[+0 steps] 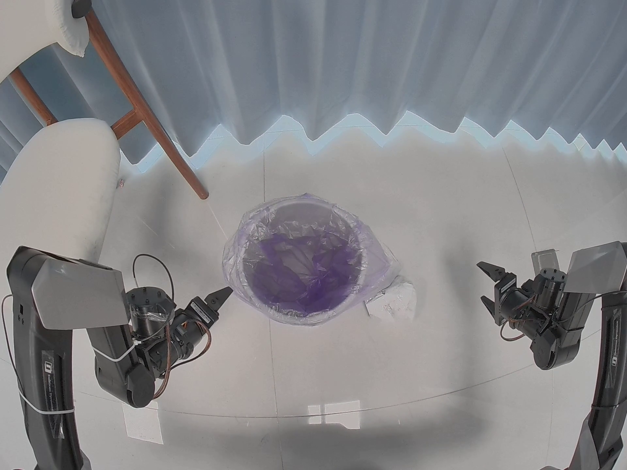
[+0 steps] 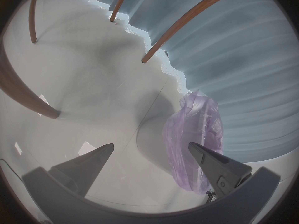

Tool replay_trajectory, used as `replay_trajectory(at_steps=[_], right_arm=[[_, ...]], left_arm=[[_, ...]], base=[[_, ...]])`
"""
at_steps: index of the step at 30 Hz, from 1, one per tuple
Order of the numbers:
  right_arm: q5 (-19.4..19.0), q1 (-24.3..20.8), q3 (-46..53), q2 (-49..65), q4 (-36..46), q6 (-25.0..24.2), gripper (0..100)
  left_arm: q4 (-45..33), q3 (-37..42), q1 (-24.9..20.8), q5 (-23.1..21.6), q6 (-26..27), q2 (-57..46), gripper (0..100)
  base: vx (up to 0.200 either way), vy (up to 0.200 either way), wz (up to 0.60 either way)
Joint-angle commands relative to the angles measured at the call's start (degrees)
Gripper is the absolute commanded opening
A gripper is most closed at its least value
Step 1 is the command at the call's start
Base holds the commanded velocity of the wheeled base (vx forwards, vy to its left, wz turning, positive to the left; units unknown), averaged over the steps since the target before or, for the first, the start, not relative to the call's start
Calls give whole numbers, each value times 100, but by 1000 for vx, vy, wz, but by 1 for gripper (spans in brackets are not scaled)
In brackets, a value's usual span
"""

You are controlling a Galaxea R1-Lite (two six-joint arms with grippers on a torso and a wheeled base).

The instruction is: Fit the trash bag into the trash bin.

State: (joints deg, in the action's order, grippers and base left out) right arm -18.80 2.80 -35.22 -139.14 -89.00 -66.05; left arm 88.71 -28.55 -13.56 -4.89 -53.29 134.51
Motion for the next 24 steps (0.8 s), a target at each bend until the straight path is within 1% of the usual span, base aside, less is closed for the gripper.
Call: replay_trajectory(at_steps=[1,11,15,24], right_arm=[[-1,18,-38,-25,-100,-13,100],[-1,18,24,-8,-100,-13,100],[-1,18,33,-8,-100,-5,100],[8,18,33,-8,-100,-5,100]], left_arm=[[-3,-283,-59,-21,-94,242,100],[-29,-722,-262,-21,-121,585,100],[-64,-907,-253,-12,-77,770,100],[-1216,-1583,-112,76,-33,796,100]], base=[[0,0,0],[0,0,0],[0,0,0],[0,0,0]])
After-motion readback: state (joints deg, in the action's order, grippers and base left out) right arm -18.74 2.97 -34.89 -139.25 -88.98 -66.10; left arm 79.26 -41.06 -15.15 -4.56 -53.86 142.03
